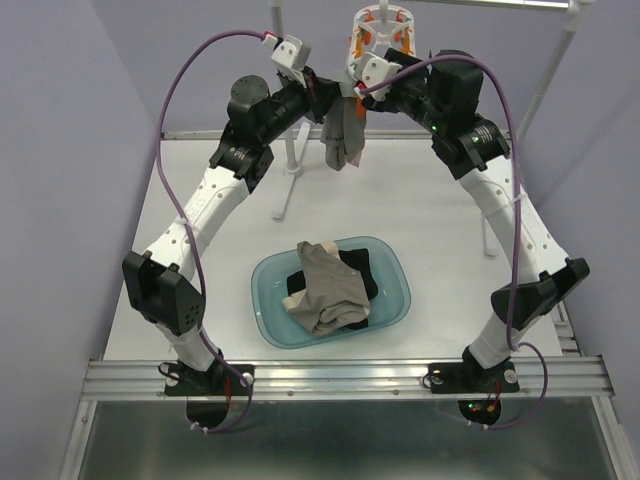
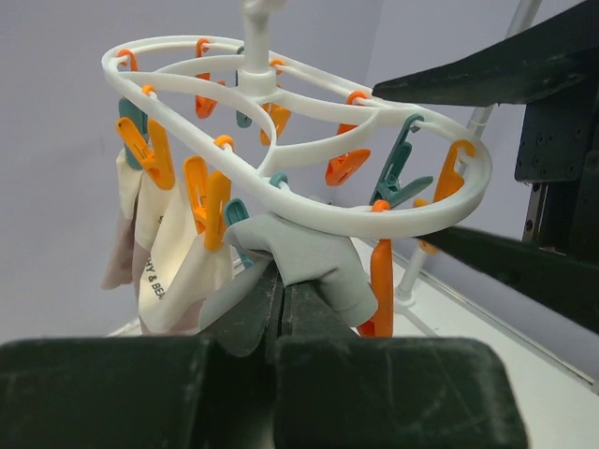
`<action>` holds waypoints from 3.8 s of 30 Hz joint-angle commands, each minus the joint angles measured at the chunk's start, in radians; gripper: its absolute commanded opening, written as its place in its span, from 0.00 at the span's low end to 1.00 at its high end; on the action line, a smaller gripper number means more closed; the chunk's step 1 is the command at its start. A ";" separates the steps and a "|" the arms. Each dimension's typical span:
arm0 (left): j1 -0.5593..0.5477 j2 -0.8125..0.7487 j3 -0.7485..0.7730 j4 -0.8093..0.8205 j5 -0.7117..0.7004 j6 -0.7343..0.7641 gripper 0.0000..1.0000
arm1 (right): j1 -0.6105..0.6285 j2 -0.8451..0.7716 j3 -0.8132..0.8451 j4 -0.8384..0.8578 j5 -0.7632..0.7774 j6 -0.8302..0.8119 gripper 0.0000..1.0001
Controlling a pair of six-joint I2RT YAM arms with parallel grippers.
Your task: Remove the underwear clipped to the hanger
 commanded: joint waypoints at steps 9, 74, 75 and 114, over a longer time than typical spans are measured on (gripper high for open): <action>0.029 -0.016 -0.006 0.061 -0.010 -0.018 0.00 | 0.008 -0.030 -0.073 0.131 0.102 -0.056 0.29; 0.113 0.022 0.078 0.129 -0.019 -0.188 0.00 | -0.047 -0.164 -0.303 0.189 0.000 -0.017 0.52; 0.113 -0.001 0.022 0.146 -0.013 -0.179 0.00 | -0.047 -0.173 -0.317 0.189 -0.005 -0.017 0.56; -0.198 -0.583 -0.936 0.112 0.144 0.052 0.00 | -0.187 -0.719 -1.023 0.050 0.116 0.424 1.00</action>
